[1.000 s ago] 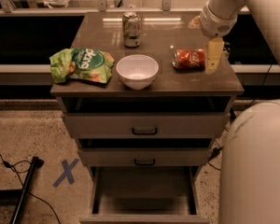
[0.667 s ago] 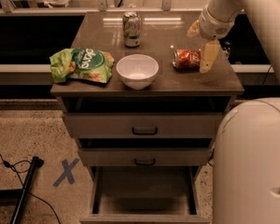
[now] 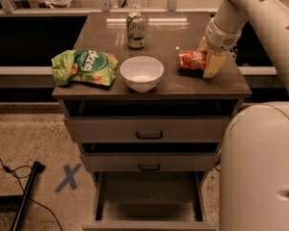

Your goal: Place coke can into bottom drawer

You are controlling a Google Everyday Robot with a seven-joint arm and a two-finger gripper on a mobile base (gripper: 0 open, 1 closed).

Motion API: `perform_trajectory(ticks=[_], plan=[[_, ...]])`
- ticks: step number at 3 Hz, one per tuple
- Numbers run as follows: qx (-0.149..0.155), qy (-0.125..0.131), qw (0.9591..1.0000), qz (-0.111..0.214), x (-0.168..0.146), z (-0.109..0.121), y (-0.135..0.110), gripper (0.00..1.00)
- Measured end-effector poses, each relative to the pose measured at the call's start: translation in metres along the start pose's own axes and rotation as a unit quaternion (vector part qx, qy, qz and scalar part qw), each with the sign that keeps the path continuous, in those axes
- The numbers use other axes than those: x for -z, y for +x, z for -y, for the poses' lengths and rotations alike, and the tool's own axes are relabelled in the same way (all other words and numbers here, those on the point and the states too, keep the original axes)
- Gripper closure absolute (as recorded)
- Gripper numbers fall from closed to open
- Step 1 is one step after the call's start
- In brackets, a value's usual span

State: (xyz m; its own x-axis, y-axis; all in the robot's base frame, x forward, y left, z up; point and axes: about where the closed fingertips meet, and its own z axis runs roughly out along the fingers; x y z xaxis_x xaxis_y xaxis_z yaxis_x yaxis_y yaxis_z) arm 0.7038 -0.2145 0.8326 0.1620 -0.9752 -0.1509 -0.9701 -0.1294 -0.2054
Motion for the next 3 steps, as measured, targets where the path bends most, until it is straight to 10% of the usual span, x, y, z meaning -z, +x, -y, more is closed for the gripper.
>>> perform_trajectory(ticks=[1,3], plan=[[0.014,-0.013,0.9998,0.0,-0.001,-0.011,-0.006,0.44],[0.038,-0.007,0.9984,0.042,0.033,-0.029,-0.028,0.92]])
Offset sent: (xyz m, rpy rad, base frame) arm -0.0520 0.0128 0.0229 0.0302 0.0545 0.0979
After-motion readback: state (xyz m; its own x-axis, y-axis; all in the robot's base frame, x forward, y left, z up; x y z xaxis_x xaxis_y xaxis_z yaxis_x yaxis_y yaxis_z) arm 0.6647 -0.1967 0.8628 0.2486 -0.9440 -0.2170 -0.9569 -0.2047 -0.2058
